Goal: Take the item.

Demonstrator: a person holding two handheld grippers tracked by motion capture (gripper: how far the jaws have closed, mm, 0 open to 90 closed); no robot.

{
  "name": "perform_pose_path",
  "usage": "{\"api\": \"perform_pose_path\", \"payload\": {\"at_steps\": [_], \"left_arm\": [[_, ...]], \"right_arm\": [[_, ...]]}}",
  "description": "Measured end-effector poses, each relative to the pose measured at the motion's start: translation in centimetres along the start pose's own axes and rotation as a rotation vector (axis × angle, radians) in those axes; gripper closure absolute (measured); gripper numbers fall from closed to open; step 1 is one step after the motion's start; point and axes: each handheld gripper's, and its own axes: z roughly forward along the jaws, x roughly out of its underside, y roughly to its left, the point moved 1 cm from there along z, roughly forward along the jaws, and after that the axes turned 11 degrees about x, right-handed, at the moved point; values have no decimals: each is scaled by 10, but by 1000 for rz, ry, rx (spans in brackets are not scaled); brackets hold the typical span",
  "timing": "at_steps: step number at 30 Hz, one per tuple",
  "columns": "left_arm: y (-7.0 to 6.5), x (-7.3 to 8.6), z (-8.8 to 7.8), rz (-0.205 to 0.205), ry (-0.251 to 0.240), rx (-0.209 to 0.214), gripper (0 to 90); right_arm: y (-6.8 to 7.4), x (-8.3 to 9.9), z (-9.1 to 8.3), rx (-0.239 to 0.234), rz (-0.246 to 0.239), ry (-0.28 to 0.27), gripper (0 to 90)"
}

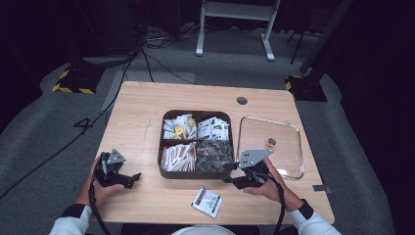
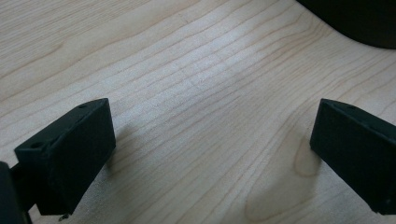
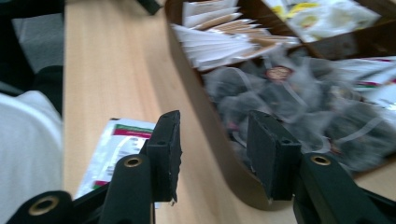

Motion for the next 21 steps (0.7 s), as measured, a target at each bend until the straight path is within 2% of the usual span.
{"api": "perform_pose_path", "payload": {"at_steps": [4,9,16,21], "left_arm": [[0,0,0,-3,-1,-1,2],[0,-1,1,-2,0,0,2],[0,-1,1,-4,-1,0,3],[0,-1,1,-4,-1,0,3]], "right_arm": [[-15,3,-5,69,23,-8,541],[-33,8,-13,121,62,-24,505],[-59,18,-24,231,118,-38,438],[-76,25,-29,314,157,-29,397]]}}
